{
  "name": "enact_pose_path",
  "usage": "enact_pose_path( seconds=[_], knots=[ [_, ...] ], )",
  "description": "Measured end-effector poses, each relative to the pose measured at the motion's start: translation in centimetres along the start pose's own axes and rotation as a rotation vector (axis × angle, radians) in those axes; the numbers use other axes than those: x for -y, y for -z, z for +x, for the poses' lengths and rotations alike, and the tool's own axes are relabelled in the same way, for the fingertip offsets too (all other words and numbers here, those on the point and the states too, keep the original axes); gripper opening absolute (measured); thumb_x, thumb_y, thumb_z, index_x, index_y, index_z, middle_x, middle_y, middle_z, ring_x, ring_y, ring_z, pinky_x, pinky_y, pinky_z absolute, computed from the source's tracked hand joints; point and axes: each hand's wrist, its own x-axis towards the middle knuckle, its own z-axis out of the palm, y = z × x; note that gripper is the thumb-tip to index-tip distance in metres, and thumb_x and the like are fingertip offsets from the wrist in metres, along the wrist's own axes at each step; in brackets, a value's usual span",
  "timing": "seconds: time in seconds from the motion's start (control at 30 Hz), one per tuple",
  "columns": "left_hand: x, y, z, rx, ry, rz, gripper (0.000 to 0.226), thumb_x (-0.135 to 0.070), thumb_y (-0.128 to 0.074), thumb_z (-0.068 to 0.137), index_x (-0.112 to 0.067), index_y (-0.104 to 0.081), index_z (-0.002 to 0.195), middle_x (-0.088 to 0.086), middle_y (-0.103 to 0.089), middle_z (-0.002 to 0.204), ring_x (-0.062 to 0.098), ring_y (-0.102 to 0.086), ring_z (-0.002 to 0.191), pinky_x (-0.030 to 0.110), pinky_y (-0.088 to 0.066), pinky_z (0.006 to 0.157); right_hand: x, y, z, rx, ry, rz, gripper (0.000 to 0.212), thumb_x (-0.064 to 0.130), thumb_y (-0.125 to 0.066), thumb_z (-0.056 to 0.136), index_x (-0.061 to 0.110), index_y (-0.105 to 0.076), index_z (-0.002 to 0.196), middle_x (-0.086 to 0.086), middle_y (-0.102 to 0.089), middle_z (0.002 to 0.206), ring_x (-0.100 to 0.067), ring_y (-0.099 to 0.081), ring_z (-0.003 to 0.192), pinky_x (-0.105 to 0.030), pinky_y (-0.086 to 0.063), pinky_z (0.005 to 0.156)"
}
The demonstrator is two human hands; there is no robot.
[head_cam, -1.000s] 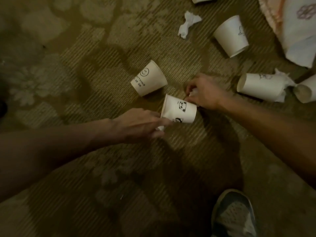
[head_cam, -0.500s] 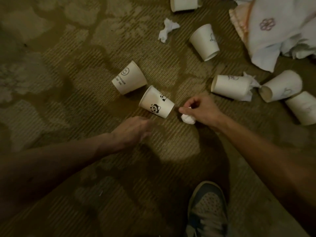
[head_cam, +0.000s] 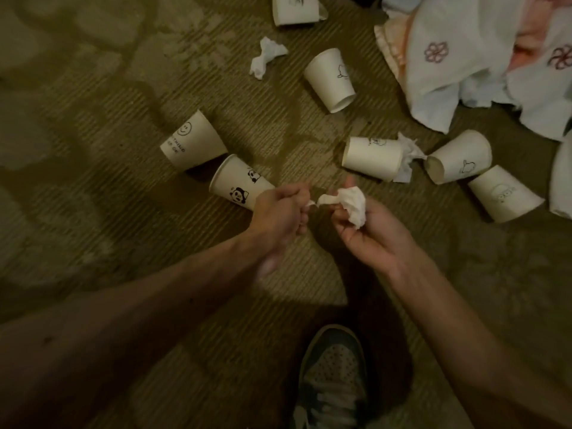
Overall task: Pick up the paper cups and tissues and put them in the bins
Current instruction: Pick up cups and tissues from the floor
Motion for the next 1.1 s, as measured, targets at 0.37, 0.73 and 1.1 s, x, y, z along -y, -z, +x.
enact_pose_path(
  seconds=[0.37, 0.73, 1.1],
  knots=[
    [-1.6, -4.7, -0.4, -0.172, -0.233, 0.028, 0.025, -0.008, -0.044, 0.093, -0.016, -0.056, 0.073, 0.007, -0.063, 0.081, 0.019, -0.062, 0.079, 0.039, -0.053, 0.068, -0.1, -1.3, -0.7, -0.006, 0.058, -0.148, 0.028, 0.017, -0.057, 0.084, 0.005, -0.065, 0.108, -0.011, -0.067, 0.084, -0.013, -0.066, 0.072, -0.021, -0.056, 0.075],
    [-0.9, -9.8, 0.4, -0.080, -0.317, -0.053, 0.046, -0.064, -0.044, 0.088, -0.026, -0.070, 0.084, -0.010, -0.073, 0.079, -0.001, -0.068, 0.077, 0.023, -0.052, 0.071, 1.5, -2.0, -1.6, -0.307, 0.392, -0.403, 0.033, 0.019, -0.067, 0.087, 0.002, -0.061, 0.115, -0.008, -0.072, 0.095, -0.019, -0.071, 0.084, -0.031, -0.055, 0.069],
    [0.1, -7.5, 3.5, -0.153, -0.553, 0.214, 0.039, -0.035, -0.050, 0.102, -0.016, -0.065, 0.071, -0.010, -0.065, 0.057, 0.002, -0.064, 0.055, 0.016, -0.047, 0.047, 3.1, -1.0, -3.0, -0.140, 0.346, -0.781, 0.027, 0.023, -0.045, 0.104, 0.005, -0.066, 0.102, -0.013, -0.073, 0.098, -0.021, -0.071, 0.079, -0.030, -0.059, 0.067]
  ],
)
